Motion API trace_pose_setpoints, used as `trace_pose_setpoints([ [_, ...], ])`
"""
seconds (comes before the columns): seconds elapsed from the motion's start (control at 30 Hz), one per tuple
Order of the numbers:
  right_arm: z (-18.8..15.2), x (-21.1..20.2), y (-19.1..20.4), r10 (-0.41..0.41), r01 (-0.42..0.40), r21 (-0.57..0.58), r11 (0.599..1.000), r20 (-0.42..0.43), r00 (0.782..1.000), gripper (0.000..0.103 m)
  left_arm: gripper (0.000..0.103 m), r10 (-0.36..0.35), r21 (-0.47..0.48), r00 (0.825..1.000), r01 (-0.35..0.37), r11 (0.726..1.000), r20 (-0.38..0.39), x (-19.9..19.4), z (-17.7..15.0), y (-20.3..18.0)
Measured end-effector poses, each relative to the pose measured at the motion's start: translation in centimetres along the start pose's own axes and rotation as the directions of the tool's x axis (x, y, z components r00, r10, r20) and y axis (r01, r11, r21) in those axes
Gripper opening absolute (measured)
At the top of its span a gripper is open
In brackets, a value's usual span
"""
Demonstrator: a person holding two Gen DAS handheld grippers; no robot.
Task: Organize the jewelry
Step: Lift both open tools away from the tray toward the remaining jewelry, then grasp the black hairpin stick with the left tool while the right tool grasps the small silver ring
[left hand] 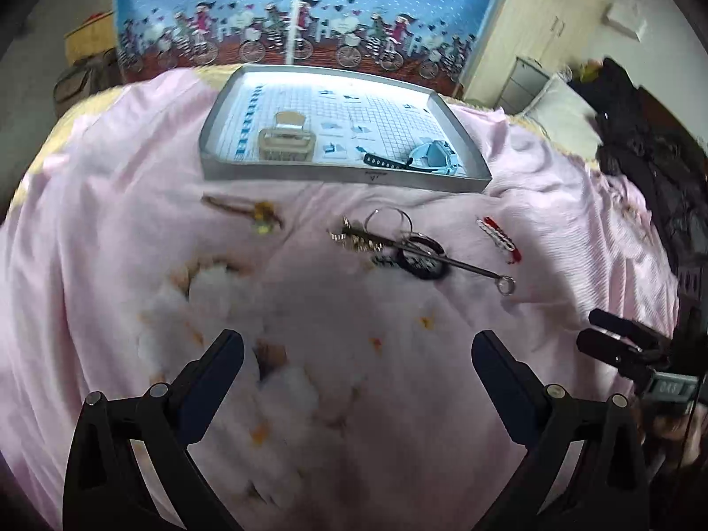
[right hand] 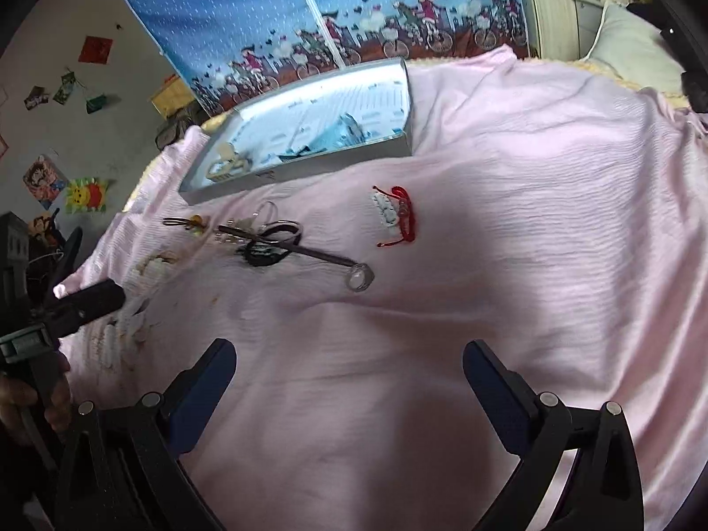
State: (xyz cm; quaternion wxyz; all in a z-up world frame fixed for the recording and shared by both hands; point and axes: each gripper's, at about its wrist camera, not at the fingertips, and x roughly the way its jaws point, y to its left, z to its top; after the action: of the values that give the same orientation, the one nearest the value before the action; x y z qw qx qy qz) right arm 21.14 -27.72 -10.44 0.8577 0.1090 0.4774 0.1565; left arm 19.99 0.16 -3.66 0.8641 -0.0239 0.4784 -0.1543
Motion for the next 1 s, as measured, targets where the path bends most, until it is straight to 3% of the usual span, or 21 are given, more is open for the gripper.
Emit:
trace_pose_setpoints([
  [0.1, 0.7, 1.4, -0.6, -0.012, 0.012, -0.006, 1.0, -0.032, 0.999, 0.098, 0.1, -0.001, 0.057, 1.0, 0.001, 0.998, -0.011, 1.2, 0.9, -0.1],
  [0.2, 1.3, 2.4, -0.5, -0.05, 0.047, -0.059, 0.997, -0.05, 0.998, 0.089, 0.092, -0.018, 0.083, 1.0, 0.02, 0.996, -0.023, 2.8, 1.5, -0.2],
  [0.33, 1.8, 3.8, -0.5, -0.083, 0.076, -0.107, 0.991, -0.062, 0.995, 0.068, 0.079, -0.013, 0.123, 0.999, 0.017, 0.992, -0.03, 4.7, 2.3, 0.1],
  [0.47, 2.0, 5.0, -0.5, -0.067, 0.058, -0.112, 0.992, -0.08, 0.995, 0.062, 0.079, 0.023, 0.205, 1.0, -0.023, 0.978, -0.001, 6.3, 3.2, 0.4],
  [0.67, 2.6, 5.5, -0.3, -0.057, 0.048, -0.132, 0.99, -0.065, 0.996, 0.046, 0.079, 0.022, 0.31, 0.999, -0.029, 0.95, 0.026, 8.7, 4.5, 0.1],
  [0.9, 2.9, 6.3, 0.3, -0.056, 0.045, -0.162, 0.986, -0.062, 0.997, 0.031, 0.079, -0.098, 0.394, 0.995, 0.099, 0.914, -0.021, 11.2, 6.1, -0.3],
  [1.0, 2.8, 6.6, 0.4, -0.07, 0.058, -0.171, 0.984, -0.065, 0.995, 0.018, 0.079, -0.129, 0.42, 0.99, 0.144, 0.896, -0.064, 12.3, 6.4, -0.7],
])
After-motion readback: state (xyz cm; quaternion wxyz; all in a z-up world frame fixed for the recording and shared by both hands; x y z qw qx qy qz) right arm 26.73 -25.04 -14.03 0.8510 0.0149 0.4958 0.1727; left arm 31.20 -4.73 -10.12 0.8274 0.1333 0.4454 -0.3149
